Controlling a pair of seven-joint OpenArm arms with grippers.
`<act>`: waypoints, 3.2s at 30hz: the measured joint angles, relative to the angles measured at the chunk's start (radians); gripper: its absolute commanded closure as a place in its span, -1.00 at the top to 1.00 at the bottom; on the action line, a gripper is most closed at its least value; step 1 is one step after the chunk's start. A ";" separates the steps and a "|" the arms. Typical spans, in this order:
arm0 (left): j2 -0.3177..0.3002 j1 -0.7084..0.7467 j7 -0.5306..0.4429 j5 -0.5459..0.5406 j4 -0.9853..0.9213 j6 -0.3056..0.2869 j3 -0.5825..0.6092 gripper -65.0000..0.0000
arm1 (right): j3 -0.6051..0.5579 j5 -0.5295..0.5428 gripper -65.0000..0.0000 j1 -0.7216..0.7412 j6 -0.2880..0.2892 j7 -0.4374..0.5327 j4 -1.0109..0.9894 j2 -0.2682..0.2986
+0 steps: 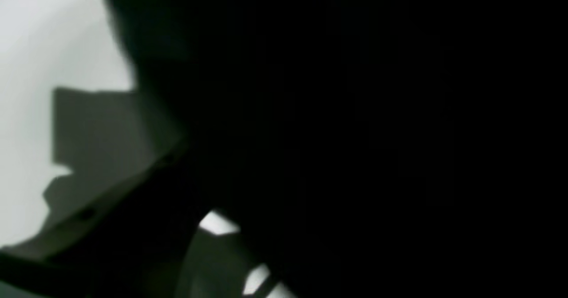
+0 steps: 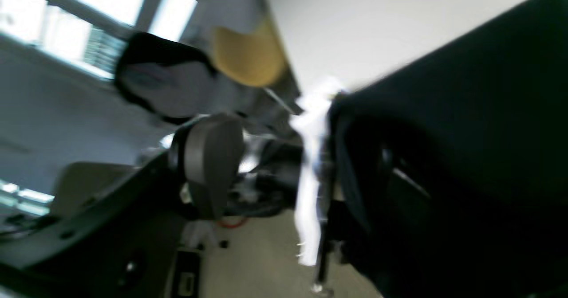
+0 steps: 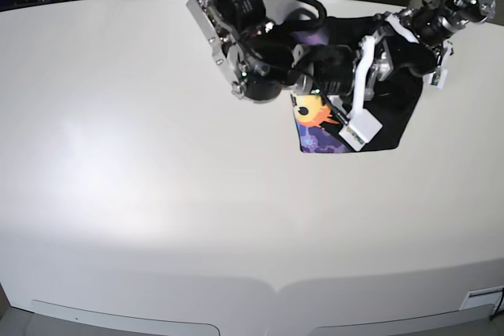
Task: Fold the T-shirt properly
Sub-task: 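Fold the held end over onto the left gripper's side, exposing the print, then smooth the folded bundle with the left gripper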
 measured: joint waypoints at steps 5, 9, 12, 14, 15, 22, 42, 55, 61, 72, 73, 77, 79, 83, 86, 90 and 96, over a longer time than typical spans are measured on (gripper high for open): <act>-0.079 0.002 0.033 0.002 0.058 0.018 -0.085 -0.11 | 0.000 0.016 0.24 0.051 0.002 -0.094 0.045 0.000; -0.128 0.000 0.042 0.000 0.092 0.034 -0.153 -0.11 | 0.000 -0.041 0.24 0.089 0.006 -0.127 0.063 0.000; -0.151 0.000 0.044 0.000 0.094 0.034 -0.190 -0.11 | 0.000 -0.083 0.24 0.100 0.006 -0.134 0.062 0.000; -0.155 0.000 0.048 0.000 0.094 0.034 -0.218 -0.11 | 0.000 -0.079 0.24 0.108 0.006 -0.129 0.062 0.000; -0.155 0.000 0.049 0.000 0.094 0.034 -0.232 -0.11 | 0.000 -0.079 0.24 0.112 0.006 -0.130 0.062 0.000; -0.160 0.012 0.153 -0.327 0.111 0.010 -0.336 -0.15 | 0.133 -0.242 0.19 0.171 -0.030 -0.105 0.062 -0.007; -0.017 0.039 0.019 0.132 0.417 0.105 0.137 -0.27 | 0.530 -0.500 -0.43 0.140 -0.046 -0.110 0.061 0.161; -0.018 -0.084 0.075 0.333 0.380 0.206 0.235 -0.27 | 0.535 -0.455 -0.43 0.132 -0.046 -0.138 0.061 0.169; -0.018 -0.084 0.052 0.271 0.290 0.155 0.236 -0.27 | 0.534 -0.448 -0.43 0.132 -0.046 -0.142 0.061 0.169; -0.018 -0.103 0.051 0.269 0.270 0.154 0.236 -1.00 | 0.534 -0.414 -0.43 0.132 -0.046 -0.142 0.061 0.169; -0.018 -0.103 0.055 0.269 0.270 0.154 0.236 -1.00 | 0.534 -0.414 -0.43 0.132 -0.046 -0.142 0.061 0.169; -0.018 -0.103 0.082 0.270 0.270 0.154 0.236 -1.00 | 0.535 -0.414 -0.43 0.132 -0.046 -0.142 0.061 0.169; -0.019 -0.103 0.101 0.269 0.270 0.154 0.236 -1.00 | 0.535 -0.414 -0.43 0.132 -0.046 -0.142 0.061 0.169; -0.045 -0.096 0.116 0.173 0.270 0.154 0.196 -1.00 | 0.535 -0.414 -0.43 0.132 -0.046 -0.142 0.061 0.169; -0.079 -0.093 0.131 0.043 0.270 0.161 0.158 -1.00 | 0.534 -0.414 -0.43 0.133 -0.046 -0.142 0.061 0.169; -0.093 -0.120 0.110 0.003 0.270 0.105 0.159 -0.29 | 0.534 -0.413 -0.43 0.132 -0.046 -0.142 0.061 0.169; -0.083 -0.158 0.081 0.117 0.270 0.035 0.179 -0.17 | 0.534 -0.413 -0.43 0.132 -0.046 -0.157 0.061 0.169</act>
